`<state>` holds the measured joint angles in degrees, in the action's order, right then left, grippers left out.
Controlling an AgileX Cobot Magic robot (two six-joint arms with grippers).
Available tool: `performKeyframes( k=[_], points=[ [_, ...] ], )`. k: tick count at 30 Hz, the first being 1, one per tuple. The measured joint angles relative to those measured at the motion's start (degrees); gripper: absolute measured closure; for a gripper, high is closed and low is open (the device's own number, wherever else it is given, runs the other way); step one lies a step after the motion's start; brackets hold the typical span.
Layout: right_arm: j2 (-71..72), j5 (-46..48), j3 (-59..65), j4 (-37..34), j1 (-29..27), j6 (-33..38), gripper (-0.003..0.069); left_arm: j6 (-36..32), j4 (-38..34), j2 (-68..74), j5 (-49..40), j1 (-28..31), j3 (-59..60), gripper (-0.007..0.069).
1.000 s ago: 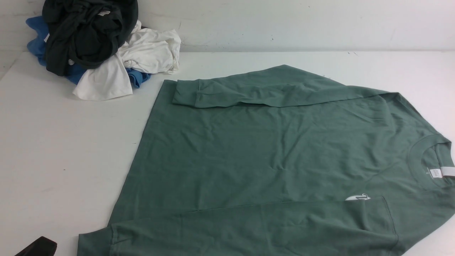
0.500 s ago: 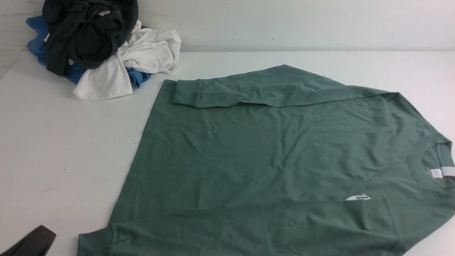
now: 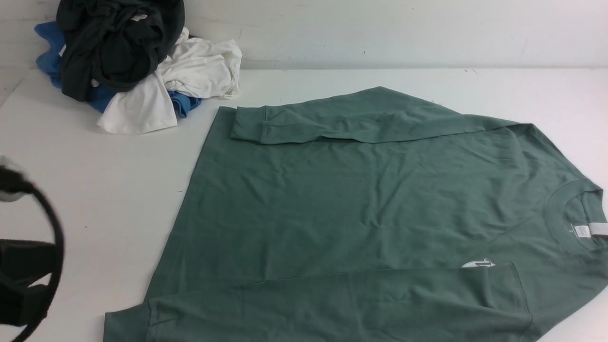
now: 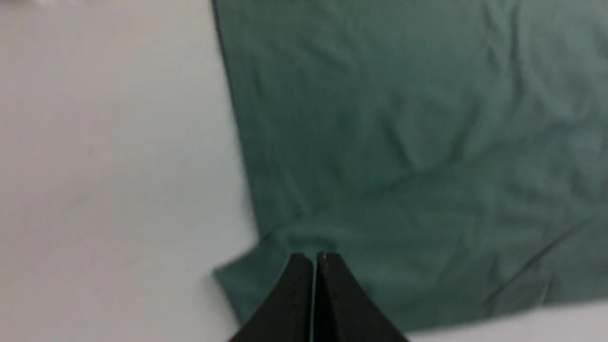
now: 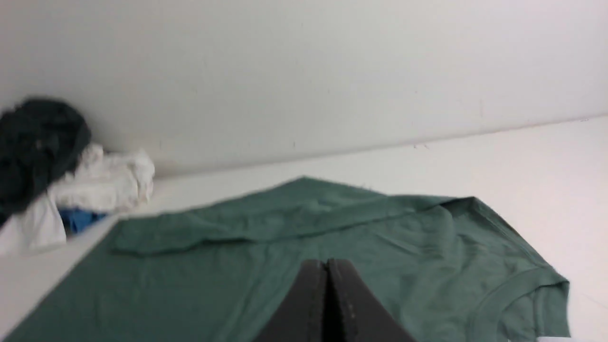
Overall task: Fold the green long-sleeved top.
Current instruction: Use the left arm to clamp the cuff closest to it
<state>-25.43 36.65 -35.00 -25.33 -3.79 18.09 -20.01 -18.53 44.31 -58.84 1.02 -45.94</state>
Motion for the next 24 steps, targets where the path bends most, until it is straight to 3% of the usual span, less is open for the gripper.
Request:
performKeyframes(
  k=[3, 6, 12, 20, 24],
  points=[
    [-5.22, 6.03, -5.45, 2.35, 1.96, 0.78, 0.0674, 2.15, 5.56, 7.21, -5.79, -2.81, -4.83, 0.0628],
    [-13.78, 17.42, -11.34, 5.88, 8.25, 0.94, 0.0674, 7.17, 12.87, 16.08, -7.72, -8.35, -7.85, 0.0623],
    [-24.89, 31.59, -16.21, 12.64, 17.53, -1.39, 0.0674, 12.65, 16.74, 27.03, -8.04, -10.38, -7.92, 0.0529],
    [-27.73, 33.00, -17.35, 13.58, 20.14, -2.37, 0.0674, 13.90, 17.41, 35.63, -3.30, -10.18, -7.96, 0.0170],
    [-27.73, 33.00, -17.35, 13.63, 20.14, -2.37, 0.0674, 13.90, 17.23, 40.48, 0.86, -8.15, -7.14, 0.0071]
  ],
)
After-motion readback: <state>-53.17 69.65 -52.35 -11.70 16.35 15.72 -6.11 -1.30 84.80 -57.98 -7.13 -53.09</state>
